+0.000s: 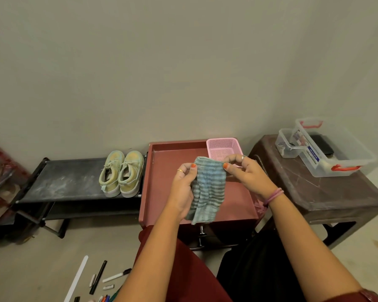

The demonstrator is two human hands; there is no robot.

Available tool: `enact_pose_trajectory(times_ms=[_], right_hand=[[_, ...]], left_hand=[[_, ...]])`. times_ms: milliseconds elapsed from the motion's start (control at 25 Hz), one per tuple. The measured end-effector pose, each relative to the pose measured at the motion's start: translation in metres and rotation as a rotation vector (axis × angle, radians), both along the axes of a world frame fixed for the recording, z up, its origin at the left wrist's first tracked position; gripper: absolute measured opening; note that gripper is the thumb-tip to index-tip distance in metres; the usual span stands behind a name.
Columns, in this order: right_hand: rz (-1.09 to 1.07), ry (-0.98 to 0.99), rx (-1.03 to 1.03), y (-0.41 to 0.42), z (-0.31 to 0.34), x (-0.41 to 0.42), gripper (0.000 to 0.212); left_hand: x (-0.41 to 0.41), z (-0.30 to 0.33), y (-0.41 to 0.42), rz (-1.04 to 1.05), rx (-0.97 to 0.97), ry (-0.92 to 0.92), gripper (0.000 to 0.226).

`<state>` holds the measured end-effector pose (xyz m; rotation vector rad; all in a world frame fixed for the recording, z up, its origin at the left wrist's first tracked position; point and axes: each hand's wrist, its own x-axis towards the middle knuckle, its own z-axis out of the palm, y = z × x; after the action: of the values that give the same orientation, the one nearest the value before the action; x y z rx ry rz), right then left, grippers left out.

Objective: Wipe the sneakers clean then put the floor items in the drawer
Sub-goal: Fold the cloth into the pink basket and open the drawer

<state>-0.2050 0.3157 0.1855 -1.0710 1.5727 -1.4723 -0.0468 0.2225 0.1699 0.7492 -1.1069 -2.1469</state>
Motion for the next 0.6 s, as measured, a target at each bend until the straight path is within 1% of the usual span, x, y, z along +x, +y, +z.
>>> enact_pose_trajectory(times_ms=[120, 200, 240, 280, 360, 440, 480, 560, 600], right_hand=[[-0.012, -0.117, 0.013, -0.003, -0.005, 0.007, 0.011], [-0.023, -0.182, 0.034, -0.001, -0.005, 0.006, 0.012], [-0.013, -0.18, 0.057, 0.001, 0.0, 0.004, 0.012], [0.01, -0.148, 0.082, 0.001, 0.005, 0.0, 0.011], [0.087, -0.018, 0.115, -0.001, 0.018, -0.007, 0.011], [0.178, 0.11, 0.14, -0.008, 0.031, -0.009, 0.025], [0.204, 0.159, 0.156, -0.012, 0.036, -0.009, 0.028], [0.193, 0.207, 0.148, -0.018, 0.042, -0.007, 0.022], [0.168, 0.195, 0.132, -0.02, 0.044, -0.008, 0.017]], left_hand=[[-0.005, 0.001, 0.004, 0.044, 0.074, 0.061, 0.01], [-0.007, 0.001, 0.004, 0.024, -0.007, 0.017, 0.01], [-0.007, 0.002, 0.003, -0.002, -0.063, -0.008, 0.011], [-0.008, 0.003, 0.003, -0.028, -0.105, -0.026, 0.012], [-0.01, 0.006, 0.002, -0.075, -0.137, -0.035, 0.014], [-0.014, 0.008, 0.003, -0.113, -0.143, -0.023, 0.014], [-0.015, 0.01, 0.005, -0.13, -0.142, -0.015, 0.014], [-0.018, 0.015, 0.008, -0.154, -0.141, 0.003, 0.013], [-0.018, 0.016, 0.009, -0.16, -0.147, 0.014, 0.013]])
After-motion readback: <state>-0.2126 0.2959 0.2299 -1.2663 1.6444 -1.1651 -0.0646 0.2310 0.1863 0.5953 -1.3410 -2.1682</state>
